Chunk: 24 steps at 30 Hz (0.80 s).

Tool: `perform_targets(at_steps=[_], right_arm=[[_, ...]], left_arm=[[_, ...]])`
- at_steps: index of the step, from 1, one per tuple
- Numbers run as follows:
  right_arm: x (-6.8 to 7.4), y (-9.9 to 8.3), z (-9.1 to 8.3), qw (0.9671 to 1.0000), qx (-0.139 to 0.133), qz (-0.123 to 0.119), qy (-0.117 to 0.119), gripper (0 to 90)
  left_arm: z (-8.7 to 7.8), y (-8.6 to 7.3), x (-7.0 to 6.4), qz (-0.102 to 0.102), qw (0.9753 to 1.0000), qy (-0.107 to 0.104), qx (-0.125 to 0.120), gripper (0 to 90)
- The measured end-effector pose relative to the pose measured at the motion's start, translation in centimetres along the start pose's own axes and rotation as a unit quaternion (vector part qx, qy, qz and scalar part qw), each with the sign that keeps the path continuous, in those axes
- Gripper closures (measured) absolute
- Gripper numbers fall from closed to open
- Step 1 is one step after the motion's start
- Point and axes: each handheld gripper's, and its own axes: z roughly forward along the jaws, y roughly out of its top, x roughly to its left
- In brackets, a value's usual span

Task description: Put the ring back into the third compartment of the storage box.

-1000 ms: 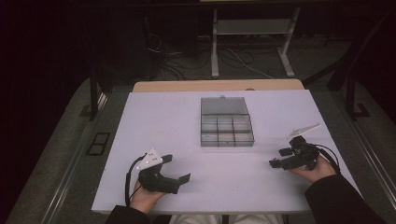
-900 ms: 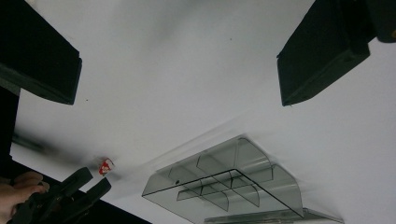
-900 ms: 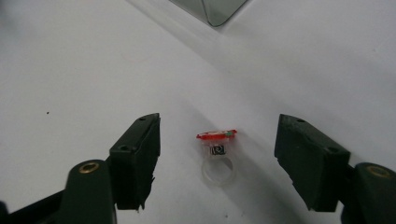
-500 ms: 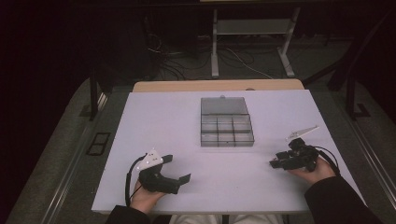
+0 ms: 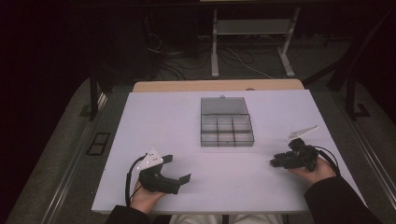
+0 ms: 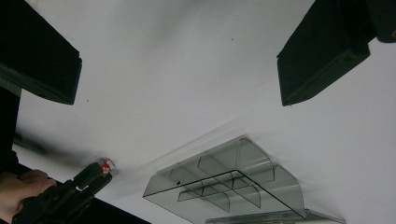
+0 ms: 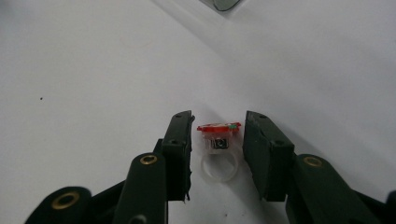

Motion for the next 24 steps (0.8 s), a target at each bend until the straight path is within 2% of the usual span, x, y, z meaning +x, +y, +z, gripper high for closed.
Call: perform_targets(at_steps=[12, 24], right_arm=[[-0.05, -0.01, 0.34, 0.9999, 0.01, -0.003, 0.0, 68.4], [-0.08, -0.01, 0.28, 1.0, 0.009, -0.004, 0.001, 69.8]], left_arm=[[0.0, 0.01, -0.02, 0.002, 1.0, -0.003, 0.0, 0.0], [-0.02, 0.01, 0.0, 0.001, 1.0, -0.003, -0.001, 0.0]])
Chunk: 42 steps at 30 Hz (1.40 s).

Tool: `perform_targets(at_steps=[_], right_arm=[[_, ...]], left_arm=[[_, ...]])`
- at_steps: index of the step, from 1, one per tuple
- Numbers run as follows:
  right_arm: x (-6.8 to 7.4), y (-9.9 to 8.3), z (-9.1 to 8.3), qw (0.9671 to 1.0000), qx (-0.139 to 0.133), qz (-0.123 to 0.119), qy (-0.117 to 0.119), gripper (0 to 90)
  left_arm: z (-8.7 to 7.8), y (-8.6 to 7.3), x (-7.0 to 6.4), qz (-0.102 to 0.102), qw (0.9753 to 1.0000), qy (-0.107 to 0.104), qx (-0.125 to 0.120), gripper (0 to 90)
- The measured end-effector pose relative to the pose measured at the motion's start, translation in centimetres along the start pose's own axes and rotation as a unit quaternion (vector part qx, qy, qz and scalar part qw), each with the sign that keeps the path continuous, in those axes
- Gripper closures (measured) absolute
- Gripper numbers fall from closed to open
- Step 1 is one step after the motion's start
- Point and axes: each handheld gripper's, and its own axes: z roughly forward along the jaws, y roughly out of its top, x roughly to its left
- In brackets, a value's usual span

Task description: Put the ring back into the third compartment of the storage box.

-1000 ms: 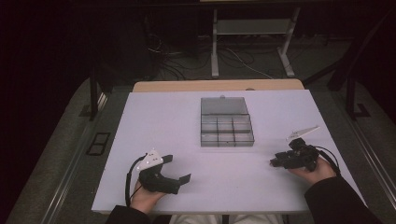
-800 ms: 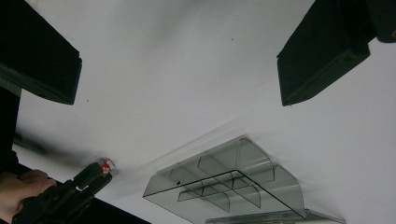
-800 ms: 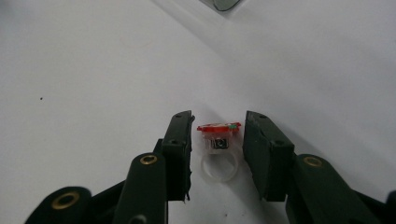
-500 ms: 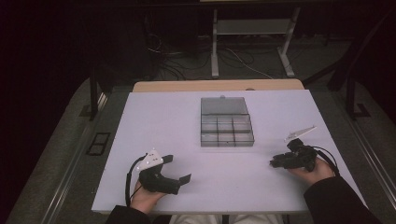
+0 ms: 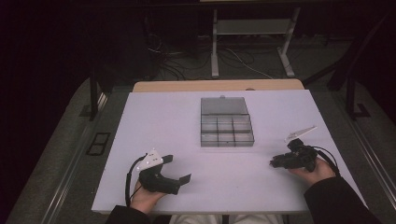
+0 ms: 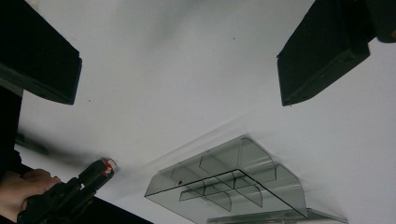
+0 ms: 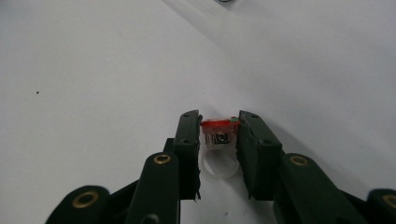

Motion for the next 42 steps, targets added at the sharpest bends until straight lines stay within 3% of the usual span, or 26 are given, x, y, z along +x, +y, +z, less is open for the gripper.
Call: perform_targets(at_steps=[26, 42], right_arm=[[0.0, 0.5, -1.1, 0.9996, -0.018, 0.005, 0.023, 71.7], [0.4, 2.6, -3.0, 0.9992, -0.034, -0.006, 0.021, 71.7]], left_arm=[[0.1, 0.0, 0.0, 0.0, 1.0, -0.001, 0.001, 0.0], [0.1, 0.0, 0.0, 0.0, 1.0, -0.002, 0.002, 0.0]])
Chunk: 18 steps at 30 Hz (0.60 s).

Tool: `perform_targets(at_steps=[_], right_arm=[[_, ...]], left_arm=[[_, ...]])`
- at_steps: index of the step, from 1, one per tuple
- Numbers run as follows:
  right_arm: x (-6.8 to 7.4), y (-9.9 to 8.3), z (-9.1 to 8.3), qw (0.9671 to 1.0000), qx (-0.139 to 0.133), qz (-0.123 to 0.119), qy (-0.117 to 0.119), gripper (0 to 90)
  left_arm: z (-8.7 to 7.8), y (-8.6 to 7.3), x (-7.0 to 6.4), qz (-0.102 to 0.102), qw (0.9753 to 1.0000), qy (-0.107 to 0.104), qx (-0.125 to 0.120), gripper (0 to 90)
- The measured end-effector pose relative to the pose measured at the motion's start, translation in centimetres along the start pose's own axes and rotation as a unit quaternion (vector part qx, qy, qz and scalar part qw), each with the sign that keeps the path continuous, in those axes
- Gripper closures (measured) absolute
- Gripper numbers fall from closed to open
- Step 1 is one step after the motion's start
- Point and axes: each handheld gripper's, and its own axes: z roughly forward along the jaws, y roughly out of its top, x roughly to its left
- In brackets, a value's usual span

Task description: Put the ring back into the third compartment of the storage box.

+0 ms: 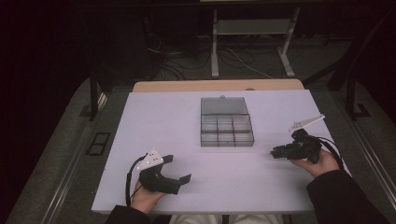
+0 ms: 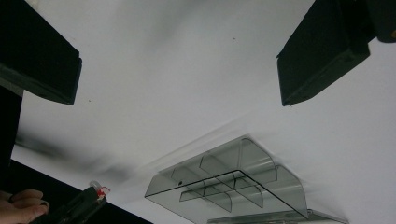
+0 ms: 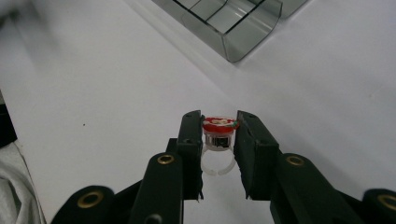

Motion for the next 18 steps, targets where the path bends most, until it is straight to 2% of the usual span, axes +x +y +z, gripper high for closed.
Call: perform_targets(at_steps=[8, 18], right_arm=[[0.3, 1.8, -1.0, 0.9999, -0.008, -0.013, -0.002, 71.7], [0.4, 3.2, -1.3, 0.9997, -0.01, -0.021, -0.006, 71.6]], left_arm=[[0.0, 0.0, 0.0, 0.0, 1.0, 0.0, -0.001, 0.0], [0.0, 0.0, 0.0, 0.001, 1.0, 0.0, 0.001, 0.0]])
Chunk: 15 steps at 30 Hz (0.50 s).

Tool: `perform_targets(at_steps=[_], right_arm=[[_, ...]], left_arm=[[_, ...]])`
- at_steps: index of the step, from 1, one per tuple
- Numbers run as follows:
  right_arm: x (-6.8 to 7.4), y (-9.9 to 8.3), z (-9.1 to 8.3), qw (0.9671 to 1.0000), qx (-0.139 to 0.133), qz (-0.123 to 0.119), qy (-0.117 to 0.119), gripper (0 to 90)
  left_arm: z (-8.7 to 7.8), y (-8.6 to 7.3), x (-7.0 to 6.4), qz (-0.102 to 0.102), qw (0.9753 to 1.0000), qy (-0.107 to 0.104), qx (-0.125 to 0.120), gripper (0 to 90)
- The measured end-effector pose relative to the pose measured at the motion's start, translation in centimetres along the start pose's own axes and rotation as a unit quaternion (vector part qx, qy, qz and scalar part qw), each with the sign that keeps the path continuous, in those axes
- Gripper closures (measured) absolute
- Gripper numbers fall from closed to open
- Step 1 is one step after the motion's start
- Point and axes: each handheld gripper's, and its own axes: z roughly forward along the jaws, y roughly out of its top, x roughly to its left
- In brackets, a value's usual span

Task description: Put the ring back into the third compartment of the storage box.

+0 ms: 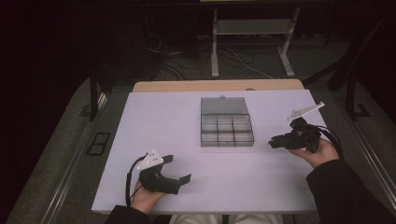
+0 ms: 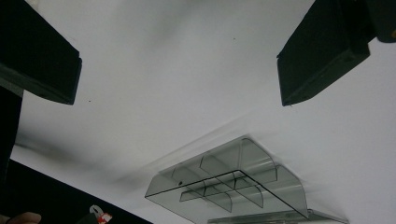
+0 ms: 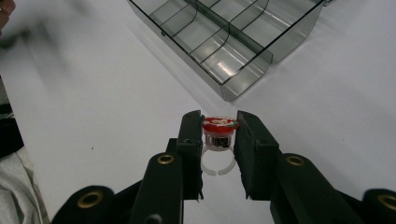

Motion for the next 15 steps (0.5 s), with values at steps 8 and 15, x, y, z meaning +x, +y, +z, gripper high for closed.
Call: perform_targets(at_steps=[8, 15], right_arm=[[0.0, 1.1, 0.2, 1.0, 0.0, -0.002, 0.001, 71.7], [0.1, 2.6, 0.3, 1.0, 0.0, -0.009, 0.002, 71.6]], left_arm=[[0.0, 0.0, 0.0, 0.001, 1.0, -0.001, 0.001, 0.0], [0.0, 0.0, 0.0, 0.001, 1.0, -0.001, 0.001, 0.0]])
